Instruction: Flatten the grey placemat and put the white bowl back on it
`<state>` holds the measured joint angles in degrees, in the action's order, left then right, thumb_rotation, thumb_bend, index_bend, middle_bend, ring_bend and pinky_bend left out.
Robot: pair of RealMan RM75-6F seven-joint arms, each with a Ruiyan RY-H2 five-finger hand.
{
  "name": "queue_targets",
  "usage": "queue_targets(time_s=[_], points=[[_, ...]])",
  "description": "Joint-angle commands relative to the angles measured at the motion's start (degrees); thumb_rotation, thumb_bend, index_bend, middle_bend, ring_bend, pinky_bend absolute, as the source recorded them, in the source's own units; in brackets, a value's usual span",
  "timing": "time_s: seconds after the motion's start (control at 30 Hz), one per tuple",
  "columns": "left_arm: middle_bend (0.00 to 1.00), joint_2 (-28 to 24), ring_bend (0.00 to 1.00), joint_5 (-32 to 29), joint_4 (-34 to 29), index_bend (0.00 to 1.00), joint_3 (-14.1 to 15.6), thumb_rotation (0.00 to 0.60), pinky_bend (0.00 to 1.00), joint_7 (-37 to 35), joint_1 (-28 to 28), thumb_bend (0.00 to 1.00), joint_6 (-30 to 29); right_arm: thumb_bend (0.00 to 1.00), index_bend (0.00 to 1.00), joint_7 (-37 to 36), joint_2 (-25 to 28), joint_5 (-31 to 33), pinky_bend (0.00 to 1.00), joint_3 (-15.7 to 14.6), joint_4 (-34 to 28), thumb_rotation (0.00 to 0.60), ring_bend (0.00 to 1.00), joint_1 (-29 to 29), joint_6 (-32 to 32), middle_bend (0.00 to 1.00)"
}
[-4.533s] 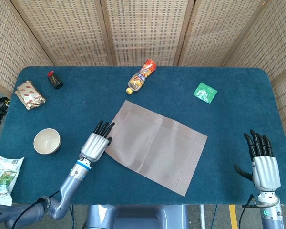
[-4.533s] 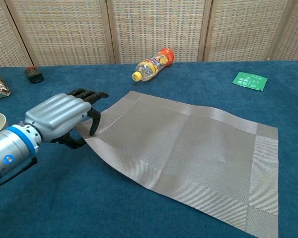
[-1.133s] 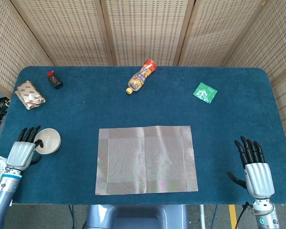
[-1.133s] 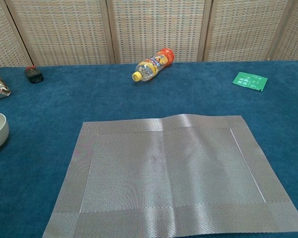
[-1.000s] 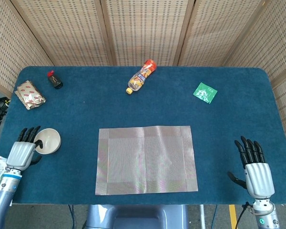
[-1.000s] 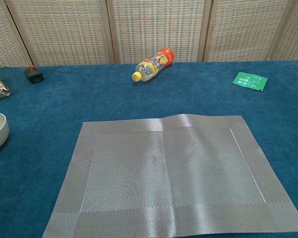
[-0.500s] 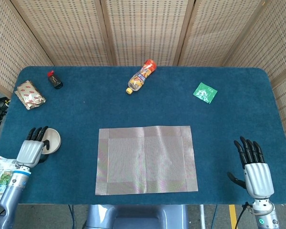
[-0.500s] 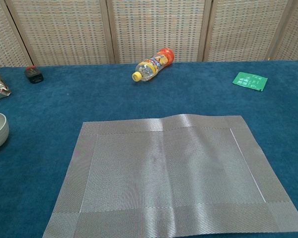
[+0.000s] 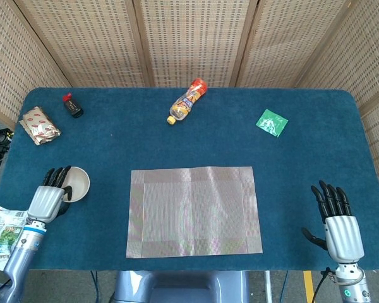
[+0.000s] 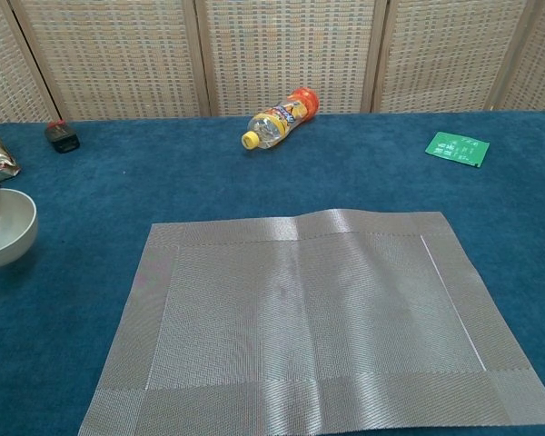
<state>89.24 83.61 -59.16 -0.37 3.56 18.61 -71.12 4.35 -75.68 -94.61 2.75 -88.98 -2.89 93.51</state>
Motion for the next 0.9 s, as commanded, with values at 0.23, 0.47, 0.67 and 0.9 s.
queue_targets(time_s=[0.23, 0.47, 0.67, 0.9], points=[[0.0, -1.9, 0.0, 4.8, -12.8, 0.7, -0.7, 0.6, 0.0, 7.1, 3.0, 0.59, -2.4, 0.17, 0.06, -0.2, 0.2, 0.2, 0.0, 0.1, -0.2, 0.6, 0.0, 0.0, -0.1, 0.0], [0.0, -0.3, 0.0, 7.1, -27.4, 0.69, -1.8, 0.6, 0.0, 18.1, 7.1, 0.59, 0.6, 0.17, 0.06, -1.2, 0.6, 0.4, 0.0, 0.2, -0.3, 0.6, 0.0, 0.0, -0.1, 0.0], [0.0, 3.8, 0.0, 5.9, -34.2, 0.69, -1.8, 0.6, 0.0, 26.1, 9.9, 0.59, 5.7, 0.17, 0.06, -2.0, 1.1, 0.5, 0.0, 0.3, -0.5, 0.6, 0.0, 0.0, -0.2, 0.0], [0.0, 10.8, 0.0, 0.1, -36.2, 0.67, -3.4, 0.6, 0.0, 36.4, 12.9, 0.58, 11.5, 0.17, 0.06, -3.8, 2.1, 1.1, 0.0, 0.6, -1.2, 0.6, 0.0, 0.3, 0.2, 0.0]])
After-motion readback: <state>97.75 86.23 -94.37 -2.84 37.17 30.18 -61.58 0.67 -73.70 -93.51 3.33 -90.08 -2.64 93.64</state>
